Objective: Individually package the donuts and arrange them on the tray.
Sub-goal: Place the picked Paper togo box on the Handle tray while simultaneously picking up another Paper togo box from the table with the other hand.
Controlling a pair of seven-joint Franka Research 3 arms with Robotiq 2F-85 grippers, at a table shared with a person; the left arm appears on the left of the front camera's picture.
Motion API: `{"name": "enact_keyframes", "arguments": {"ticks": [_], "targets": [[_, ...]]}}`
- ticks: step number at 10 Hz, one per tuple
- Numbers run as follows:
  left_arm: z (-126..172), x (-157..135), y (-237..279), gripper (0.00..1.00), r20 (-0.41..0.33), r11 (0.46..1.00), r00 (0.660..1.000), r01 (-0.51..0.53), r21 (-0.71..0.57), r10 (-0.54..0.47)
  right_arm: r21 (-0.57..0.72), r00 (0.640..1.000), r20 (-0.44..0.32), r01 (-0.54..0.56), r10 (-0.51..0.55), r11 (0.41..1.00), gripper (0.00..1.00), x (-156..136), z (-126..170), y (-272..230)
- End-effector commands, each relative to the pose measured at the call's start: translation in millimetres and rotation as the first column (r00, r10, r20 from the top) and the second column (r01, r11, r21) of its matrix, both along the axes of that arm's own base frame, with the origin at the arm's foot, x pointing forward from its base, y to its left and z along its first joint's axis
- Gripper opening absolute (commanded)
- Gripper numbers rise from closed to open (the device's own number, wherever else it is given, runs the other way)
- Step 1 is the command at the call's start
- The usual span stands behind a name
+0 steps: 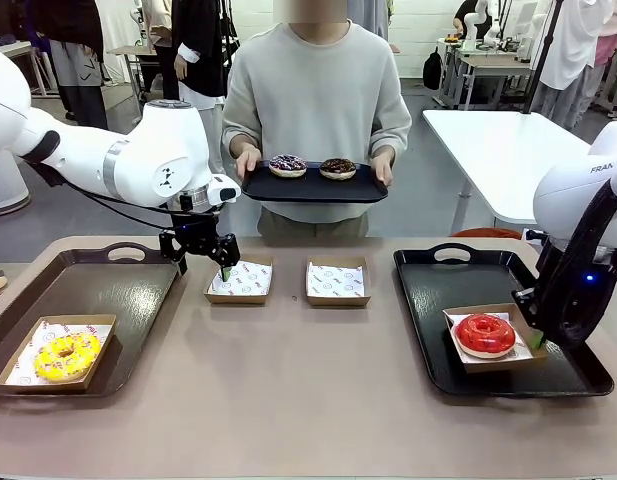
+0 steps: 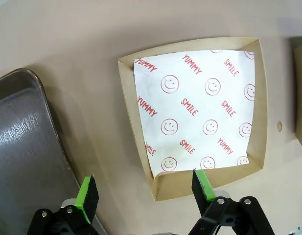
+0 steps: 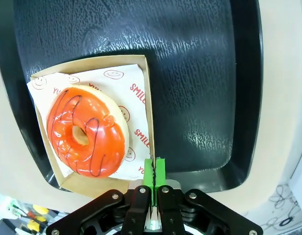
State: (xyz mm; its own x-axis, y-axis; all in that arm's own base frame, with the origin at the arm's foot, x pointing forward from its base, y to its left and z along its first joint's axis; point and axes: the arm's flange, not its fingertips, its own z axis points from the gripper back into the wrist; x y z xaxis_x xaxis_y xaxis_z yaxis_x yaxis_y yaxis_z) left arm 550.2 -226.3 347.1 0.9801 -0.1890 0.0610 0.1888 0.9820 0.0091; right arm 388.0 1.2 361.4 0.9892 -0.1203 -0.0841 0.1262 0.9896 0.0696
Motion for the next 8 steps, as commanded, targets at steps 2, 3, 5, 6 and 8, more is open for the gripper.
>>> {"name": "enact_keyframes", "arguments": {"ticks": [2, 3, 5, 6, 8], "targets": [[-9.1, 13.7, -4.1, 1.00, 0.008, 0.998, 0.998, -0.064, 0.020, 0.064, -0.030, 1.000, -0.024, 0.014, -0.014, 0.999, 0.01, -0.8, -2.4, 0.6], [-11.6, 16.3, -3.8, 1.00, 0.007, 0.997, 0.997, -0.081, 0.012, 0.081, -0.031, 1.000, -0.025, 0.016, -0.016, 0.999, 0.01, -0.6, -2.8, 0.3], [-13.9, 21.2, -4.3, 1.00, 0.008, 0.994, 0.994, -0.113, -0.011, 0.113, -0.030, 1.000, -0.024, 0.019, -0.020, 0.999, 0.01, -0.5, -3.1, 0.9], [-14.7, 24.0, -4.1, 1.00, 0.011, 0.991, 0.992, -0.129, -0.021, 0.129, -0.030, 0.999, -0.025, 0.021, -0.022, 0.999, 0.01, -0.2, -3.5, 0.5], [-17.3, 28.5, -3.4, 0.87, 0.009, 0.988, 0.989, -0.149, -0.037, 0.150, -0.024, 1.000, -0.024, 0.018, -0.018, 1.000, 0.10, -0.6, -3.7, -0.1]]}}
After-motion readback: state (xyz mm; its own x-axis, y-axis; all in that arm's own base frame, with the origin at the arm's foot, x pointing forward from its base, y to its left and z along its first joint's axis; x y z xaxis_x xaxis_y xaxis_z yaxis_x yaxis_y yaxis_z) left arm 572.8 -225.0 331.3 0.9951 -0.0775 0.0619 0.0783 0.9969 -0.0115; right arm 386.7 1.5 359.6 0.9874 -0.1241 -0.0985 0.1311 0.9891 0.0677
